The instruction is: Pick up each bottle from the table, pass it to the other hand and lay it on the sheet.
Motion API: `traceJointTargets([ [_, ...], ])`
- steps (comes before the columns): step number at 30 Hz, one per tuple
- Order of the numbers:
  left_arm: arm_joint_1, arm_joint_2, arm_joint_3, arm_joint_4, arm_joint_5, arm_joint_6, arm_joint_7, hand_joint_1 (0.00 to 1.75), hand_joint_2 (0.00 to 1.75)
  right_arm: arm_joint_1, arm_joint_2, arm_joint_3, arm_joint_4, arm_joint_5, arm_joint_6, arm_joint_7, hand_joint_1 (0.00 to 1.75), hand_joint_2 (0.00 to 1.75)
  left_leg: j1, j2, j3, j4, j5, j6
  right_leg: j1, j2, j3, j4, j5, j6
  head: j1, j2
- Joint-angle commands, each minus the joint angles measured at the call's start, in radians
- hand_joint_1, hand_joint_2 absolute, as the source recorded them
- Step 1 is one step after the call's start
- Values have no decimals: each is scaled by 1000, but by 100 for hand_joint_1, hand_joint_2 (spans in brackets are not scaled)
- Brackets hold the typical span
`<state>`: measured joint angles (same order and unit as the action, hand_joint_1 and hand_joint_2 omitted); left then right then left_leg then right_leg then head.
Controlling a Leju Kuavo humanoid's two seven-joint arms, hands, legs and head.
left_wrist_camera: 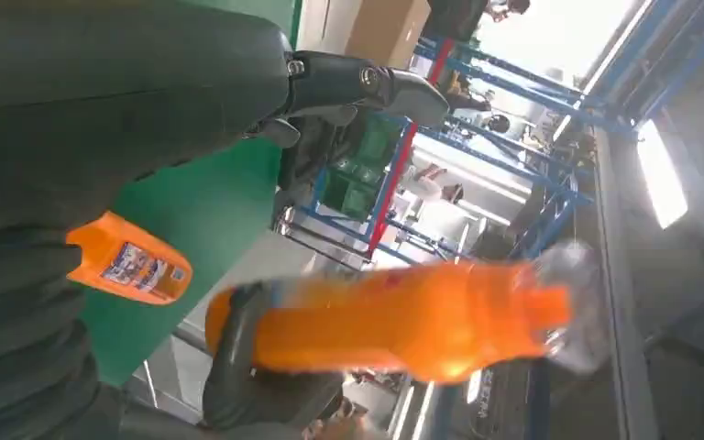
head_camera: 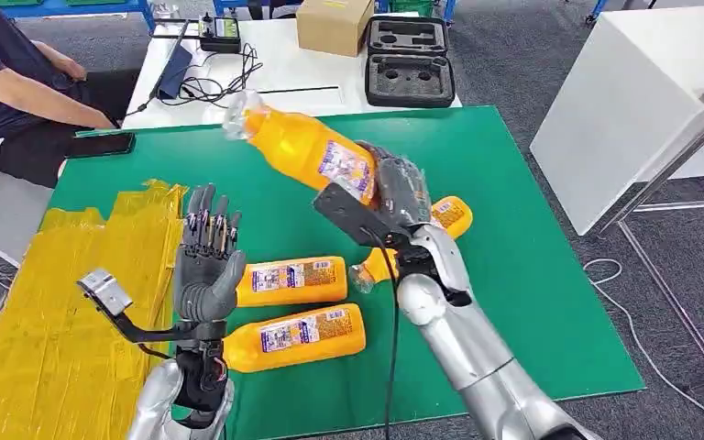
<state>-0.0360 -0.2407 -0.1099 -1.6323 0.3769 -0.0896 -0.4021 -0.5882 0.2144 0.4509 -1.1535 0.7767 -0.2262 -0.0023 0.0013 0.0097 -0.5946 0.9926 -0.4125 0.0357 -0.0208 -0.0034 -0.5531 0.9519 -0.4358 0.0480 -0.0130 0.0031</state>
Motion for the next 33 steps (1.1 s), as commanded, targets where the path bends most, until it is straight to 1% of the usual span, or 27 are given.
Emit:
traceJointTargets([
  [1, -81, 42, -29, 120, 13, 7, 1, 0, 175, -146, 114, 109, 255, -12, 25, -2, 175, 175, 0, 1, 2, 0, -1, -2, 0, 2, 1, 1, -1, -3, 0, 0],
  [2, -86, 42, -29, 121, 13, 7, 1, 0, 175, -151, 128, 122, 261, -14, 26, 1, 175, 175, 0, 1, 0, 0, -1, -1, 0, 2, -1, 2, 0, -2, 1, 0],
  [3, -92, 44, -27, 127, 14, 7, 0, 0, 175, -175, 135, 164, 289, -43, 33, 6, 175, 175, 0, 3, 0, 1, -2, -2, 0, 4, -1, 3, -1, -3, 0, 0],
  [6, -104, 48, -14, 134, 27, 10, 0, 0, 175, -217, 135, 265, 315, -130, 18, 36, 175, 175, 0, 4, -2, 1, -1, -2, 0, 5, -4, 4, 0, -3, 1, 0],
  [9, -110, 50, -8, 137, 32, 10, 2, 0, 175, -220, 135, 283, 313, -143, 16, 42, 175, 175, 1, 1, -2, 0, 0, -3, 1, 2, -4, 2, -1, -3, 0, 0],
  [12, -120, 51, 1, 144, 39, 16, 1, 0, 175, -221, 135, 325, 298, -166, 33, 41, 175, 175, 1, 1, -2, 1, -1, -3, 1, 1, -3, 3, -1, -3, 0, 0],
  [17, -126, 55, 25, 142, 51, 40, -3, 0, 175, -190, 135, 403, 218, -190, 58, 54, 175, 175, 1, 1, -3, 0, 0, -2, 1, 1, -4, 2, 0, -2, 1, 0],
  [19, -115, 59, 39, 127, 53, 56, -12, 0, 175, -156, 133, 428, 162, -196, 77, 44, 175, 175, 1, 1, -2, 1, -1, -3, 1, 2, -2, 3, -2, -4, 0, 0],
  [20, -108, 60, 45, 120, 54, 63, -16, 0, 175, -139, 126, 436, 133, -190, 81, 38, 175, 175, 1, 0, -3, 0, 0, -2, 1, 1, -4, 2, -1, -2, 1, 0],
  [21, -94, 64, 56, 104, 56, 72, -22, 0, 175, -109, 110, 464, 74, -189, 102, 32, 175, 175, 1, 1, -2, 0, -1, -3, 1, 1, -3, 1, -1, -3, 0, 0],
  [24, -77, 63, 75, 87, 58, 82, -27, 0, 175, -48, 77, 513, -17, -196, 133, 30, 175, 175, 1, 2, -2, 0, -1, -2, 1, 2, -3, 1, -1, -2, 1, 0],
  [27, -63, 61, 91, 75, 59, 95, -37, 0, 175, -12, 62, 547, -48, -196, 149, 27, 175, 175, 2, 0, 0, -1, -1, -3, 2, 0, -1, 0, -2, -3, 0, 0],
  [28, -61, 63, 92, 75, 59, 95, -37, 0, 175, -9, 62, 549, -48, -196, 149, 27, 175, 175, 2, -2, -2, 0, -1, -2, 2, -1, -2, 0, -2, -3, 1, 0],
  [29, -61, 63, 92, 75, 59, 95, -37, 0, 175, -9, 62, 549, -48, -196, 149, 27, 175, 175, 1, -1, -3, -1, 0, -2, 1, 0, -4, 0, -1, -2, 0, 0],
  [33, -62, 61, 91, 73, 59, 95, -37, 0, 175, -14, 62, 546, -48, -196, 149, 27, 175, 175, 1, -2, -4, 0, 0, -3, 1, -1, -4, 1, -1, -3, 1, 0],
])
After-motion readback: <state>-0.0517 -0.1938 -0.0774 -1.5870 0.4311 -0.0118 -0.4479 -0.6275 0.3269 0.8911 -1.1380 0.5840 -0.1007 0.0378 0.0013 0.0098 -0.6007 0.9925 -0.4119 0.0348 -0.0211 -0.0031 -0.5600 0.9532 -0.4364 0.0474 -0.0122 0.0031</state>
